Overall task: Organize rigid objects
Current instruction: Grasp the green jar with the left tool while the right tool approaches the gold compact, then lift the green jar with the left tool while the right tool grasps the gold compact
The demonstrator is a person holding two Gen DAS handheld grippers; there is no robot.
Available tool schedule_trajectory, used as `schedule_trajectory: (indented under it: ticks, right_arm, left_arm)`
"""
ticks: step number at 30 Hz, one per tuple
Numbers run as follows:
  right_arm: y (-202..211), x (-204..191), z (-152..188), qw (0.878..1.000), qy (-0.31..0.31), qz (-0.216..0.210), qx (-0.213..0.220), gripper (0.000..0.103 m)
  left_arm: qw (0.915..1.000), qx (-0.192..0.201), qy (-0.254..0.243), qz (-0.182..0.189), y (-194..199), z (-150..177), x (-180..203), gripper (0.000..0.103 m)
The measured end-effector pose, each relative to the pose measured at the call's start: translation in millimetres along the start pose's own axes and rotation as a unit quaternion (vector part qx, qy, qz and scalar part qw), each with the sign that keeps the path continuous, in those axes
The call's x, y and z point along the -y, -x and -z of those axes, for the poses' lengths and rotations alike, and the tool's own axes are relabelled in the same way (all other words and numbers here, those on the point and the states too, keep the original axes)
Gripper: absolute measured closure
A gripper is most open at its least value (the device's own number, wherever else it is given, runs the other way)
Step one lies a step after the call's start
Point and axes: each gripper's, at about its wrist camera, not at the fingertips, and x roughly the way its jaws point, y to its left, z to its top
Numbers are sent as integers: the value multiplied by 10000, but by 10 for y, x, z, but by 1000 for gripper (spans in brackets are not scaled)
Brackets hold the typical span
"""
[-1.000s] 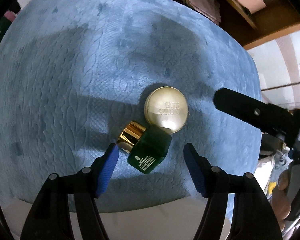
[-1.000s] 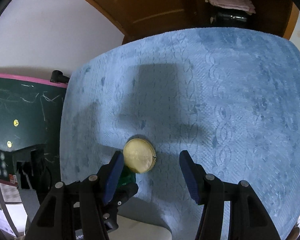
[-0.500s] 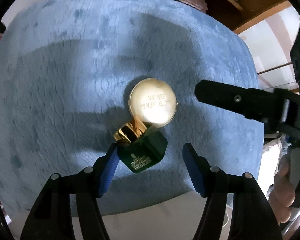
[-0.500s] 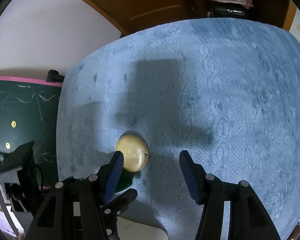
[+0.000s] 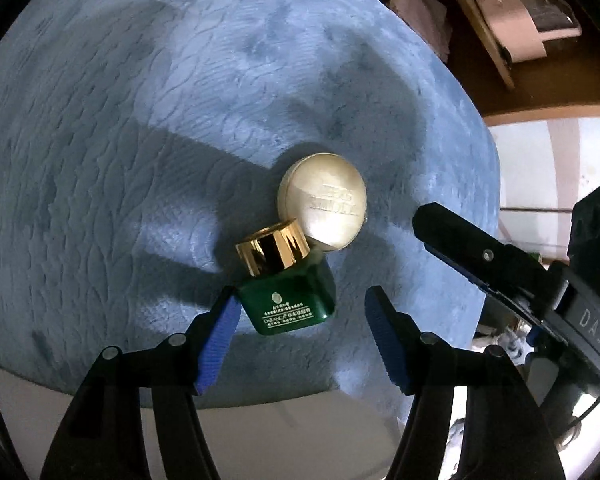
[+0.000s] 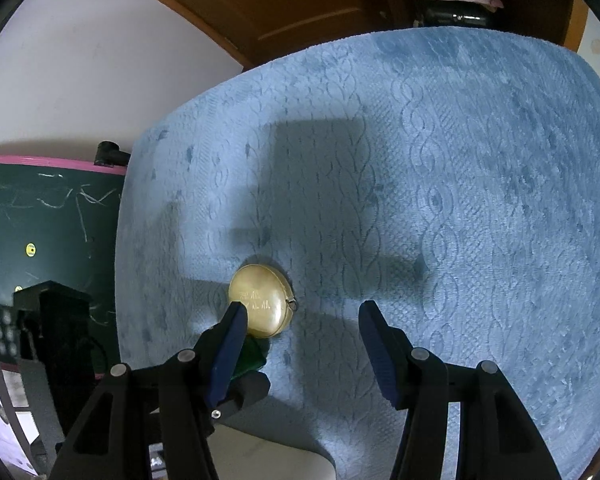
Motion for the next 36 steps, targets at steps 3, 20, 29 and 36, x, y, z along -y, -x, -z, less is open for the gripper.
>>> schedule_trajectory:
  ticks: [3,20,29,36]
  right_arm:
    - [-7,-9,2,10000,11,-12,-12,44]
    - [-43,-57,20,9999,66,-72,-71,44]
    - [-160,-276,-2,9990,369,117,-209,44]
    - [-363,-605,17,9955,727,516,-321,44]
  left_arm:
    - [9997,119,183,81,24,37,-30,35]
    - [9961,448,707,277,25,-4,-106,59]
    - [9969,762,95,154,477,116,-54,59]
    - [9938,1081,-139,215,861,233,-133,59]
